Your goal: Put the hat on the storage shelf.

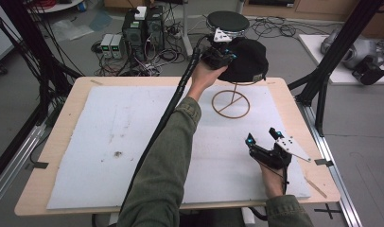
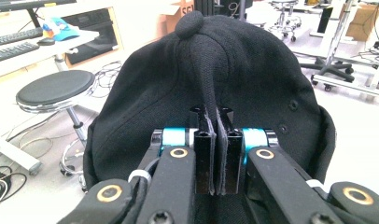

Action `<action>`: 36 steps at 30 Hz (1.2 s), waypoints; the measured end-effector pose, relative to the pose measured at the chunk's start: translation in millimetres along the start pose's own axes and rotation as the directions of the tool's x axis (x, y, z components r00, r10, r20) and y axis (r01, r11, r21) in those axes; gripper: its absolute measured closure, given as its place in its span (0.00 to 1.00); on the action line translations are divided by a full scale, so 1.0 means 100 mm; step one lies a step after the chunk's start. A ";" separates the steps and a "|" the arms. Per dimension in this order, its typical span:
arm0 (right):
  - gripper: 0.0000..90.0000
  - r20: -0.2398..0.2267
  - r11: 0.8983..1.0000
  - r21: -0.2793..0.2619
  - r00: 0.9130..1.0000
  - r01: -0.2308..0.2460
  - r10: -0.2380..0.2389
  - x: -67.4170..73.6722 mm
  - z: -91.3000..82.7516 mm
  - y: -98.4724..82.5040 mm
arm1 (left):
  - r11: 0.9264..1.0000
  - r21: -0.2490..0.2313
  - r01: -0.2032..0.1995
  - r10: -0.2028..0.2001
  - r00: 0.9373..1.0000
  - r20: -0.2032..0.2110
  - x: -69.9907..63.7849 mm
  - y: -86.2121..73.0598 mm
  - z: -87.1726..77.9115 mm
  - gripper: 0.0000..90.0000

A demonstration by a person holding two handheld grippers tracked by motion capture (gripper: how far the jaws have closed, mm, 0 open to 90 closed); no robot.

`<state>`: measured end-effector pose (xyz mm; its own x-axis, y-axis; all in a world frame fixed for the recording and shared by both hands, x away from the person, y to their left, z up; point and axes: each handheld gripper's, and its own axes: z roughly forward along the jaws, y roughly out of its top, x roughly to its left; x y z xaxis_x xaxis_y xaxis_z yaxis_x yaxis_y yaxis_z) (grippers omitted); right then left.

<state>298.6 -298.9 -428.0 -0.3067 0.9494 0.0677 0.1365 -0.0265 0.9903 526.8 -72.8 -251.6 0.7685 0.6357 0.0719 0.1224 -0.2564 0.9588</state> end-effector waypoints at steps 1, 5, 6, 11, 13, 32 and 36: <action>0.13 0.000 1.000 -0.001 1.000 -0.002 0.002 0.00 0.00 0.00 | 1.000 -0.001 0.002 -0.002 1.000 -0.002 0.00 0.00 0.00 0.97; 0.13 0.000 1.000 -0.001 1.000 -0.001 0.001 0.00 0.00 0.00 | 1.000 -0.010 0.013 -0.013 1.000 -0.011 0.00 0.01 0.00 0.95; 0.13 0.001 1.000 0.002 1.000 -0.009 0.009 0.00 0.00 0.00 | 1.000 -0.012 0.014 -0.014 1.000 -0.011 0.00 0.01 0.00 0.94; 0.13 0.002 1.000 -0.001 1.000 0.002 -0.002 -0.01 0.00 0.00 | 1.000 -0.007 0.012 -0.012 1.000 -0.004 -0.01 0.00 0.00 0.94; 0.13 0.002 1.000 0.000 1.000 -0.003 0.003 0.00 0.00 0.00 | 1.000 0.001 0.010 -0.010 1.000 -0.004 -0.01 -0.01 0.00 0.94; 0.13 0.000 1.000 -0.002 1.000 -0.002 0.002 -0.01 0.00 0.01 | 0.999 0.004 0.042 -0.042 0.999 -0.009 -0.05 -0.05 0.05 0.53; 0.13 -0.003 1.000 0.000 1.000 -0.006 0.006 0.00 -0.01 0.01 | 0.999 -0.011 0.041 -0.041 0.999 -0.004 -0.04 -0.05 0.02 0.46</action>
<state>298.0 -299.0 -427.3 -0.3088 0.9483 0.0738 0.1385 -0.0319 0.9898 523.9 -75.4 -257.6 0.7604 0.6486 0.0337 0.1471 -0.2225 0.9638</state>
